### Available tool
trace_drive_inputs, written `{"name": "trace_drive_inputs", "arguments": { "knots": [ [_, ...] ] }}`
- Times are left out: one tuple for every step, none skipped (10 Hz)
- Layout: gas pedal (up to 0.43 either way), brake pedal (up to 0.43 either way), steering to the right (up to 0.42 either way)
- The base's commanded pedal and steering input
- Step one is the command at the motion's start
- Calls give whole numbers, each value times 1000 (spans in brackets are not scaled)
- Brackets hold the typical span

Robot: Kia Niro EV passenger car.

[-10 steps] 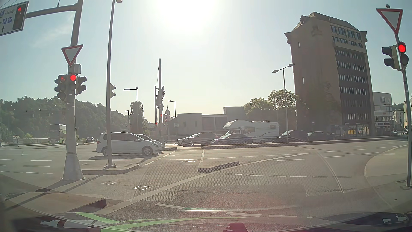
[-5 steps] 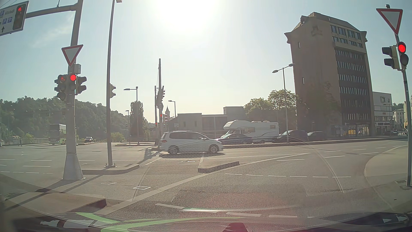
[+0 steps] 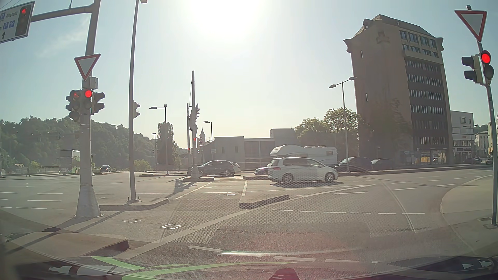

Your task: Follow the waypoints while adhering to traffic rules and regulations

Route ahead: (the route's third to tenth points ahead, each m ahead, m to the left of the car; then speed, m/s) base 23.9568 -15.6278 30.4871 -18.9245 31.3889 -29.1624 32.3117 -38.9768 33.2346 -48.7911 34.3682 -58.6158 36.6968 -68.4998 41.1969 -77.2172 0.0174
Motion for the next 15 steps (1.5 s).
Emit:
{"name": "trace_drive_inputs", "arguments": {
  "knots": [
    [0, 244, 115],
    [0, 244, 115],
    [0, 244, 115],
    [0, 244, 115],
    [0, 244, 115],
    [0, 244, 115],
    [0, 244, 115],
    [0, 244, 115],
    [0, 244, 115],
    [0, 244, 115],
    [0, 244, 115],
    [0, 244, 115],
    [0, 244, 115],
    [0, 244, 115],
    [0, 250, 115]
  ]
}}
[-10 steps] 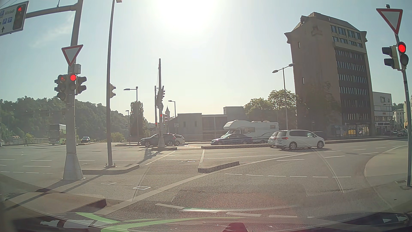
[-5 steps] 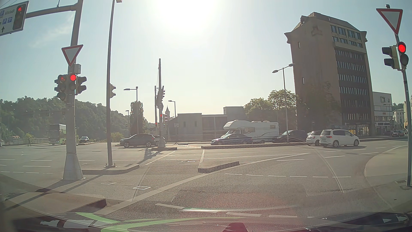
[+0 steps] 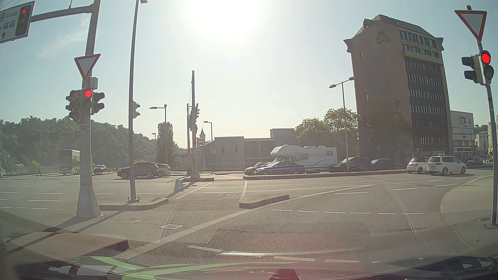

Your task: Follow the waypoints while adhering to traffic rules and regulations

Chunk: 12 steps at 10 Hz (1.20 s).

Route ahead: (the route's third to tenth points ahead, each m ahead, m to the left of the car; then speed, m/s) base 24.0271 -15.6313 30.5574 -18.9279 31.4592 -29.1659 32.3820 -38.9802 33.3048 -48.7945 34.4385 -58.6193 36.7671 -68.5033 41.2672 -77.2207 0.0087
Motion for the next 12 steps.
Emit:
{"name": "trace_drive_inputs", "arguments": {
  "knots": [
    [0, 250, 115],
    [0, 256, 115],
    [0, 256, 115],
    [0, 256, 115],
    [0, 256, 115],
    [0, 262, 115],
    [0, 262, 115],
    [0, 268, 115],
    [0, 268, 115],
    [0, 268, 115],
    [0, 268, 115],
    [0, 274, 115]
  ]
}}
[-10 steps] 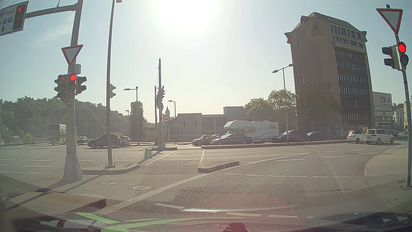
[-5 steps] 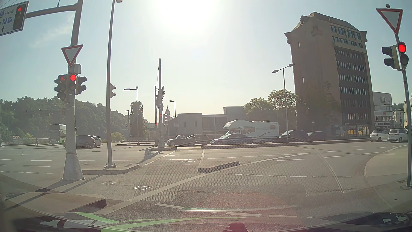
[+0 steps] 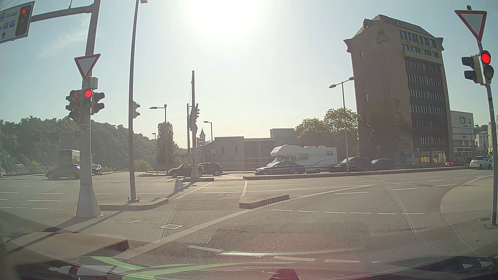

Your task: Follow the waypoints while adhering to traffic rules and regulations

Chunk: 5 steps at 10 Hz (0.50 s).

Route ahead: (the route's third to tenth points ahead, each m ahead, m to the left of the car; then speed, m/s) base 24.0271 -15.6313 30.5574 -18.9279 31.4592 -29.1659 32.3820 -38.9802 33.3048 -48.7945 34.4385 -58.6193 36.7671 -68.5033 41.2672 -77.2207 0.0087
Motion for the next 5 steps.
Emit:
{"name": "trace_drive_inputs", "arguments": {
  "knots": [
    [0, 274, 115],
    [0, 274, 115],
    [0, 274, 115],
    [0, 274, 115],
    [0, 274, 115]
  ]
}}
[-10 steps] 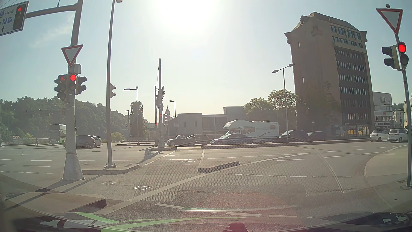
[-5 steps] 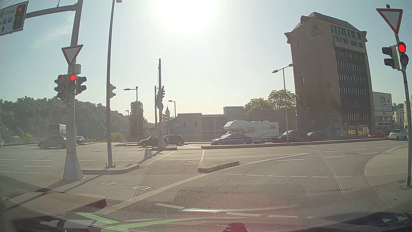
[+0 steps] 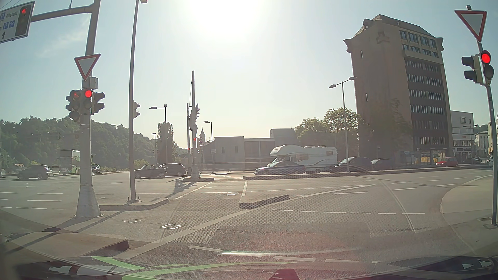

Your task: Follow the waypoints while adhering to traffic rules and regulations

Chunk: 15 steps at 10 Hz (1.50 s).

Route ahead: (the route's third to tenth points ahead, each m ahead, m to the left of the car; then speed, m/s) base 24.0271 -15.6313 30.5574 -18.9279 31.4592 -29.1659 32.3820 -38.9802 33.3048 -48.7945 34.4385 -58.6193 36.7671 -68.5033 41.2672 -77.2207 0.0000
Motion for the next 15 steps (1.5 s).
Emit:
{"name": "trace_drive_inputs", "arguments": {
  "knots": [
    [0, 274, 115],
    [0, 274, 115],
    [0, 274, 115],
    [0, 274, 115],
    [0, 274, 115],
    [0, 274, 115],
    [0, 274, 115],
    [0, 274, 115],
    [0, 274, 115],
    [0, 274, 115],
    [0, 274, 115],
    [0, 280, 115],
    [0, 274, 115],
    [0, 280, 115],
    [0, 280, 115]
  ]
}}
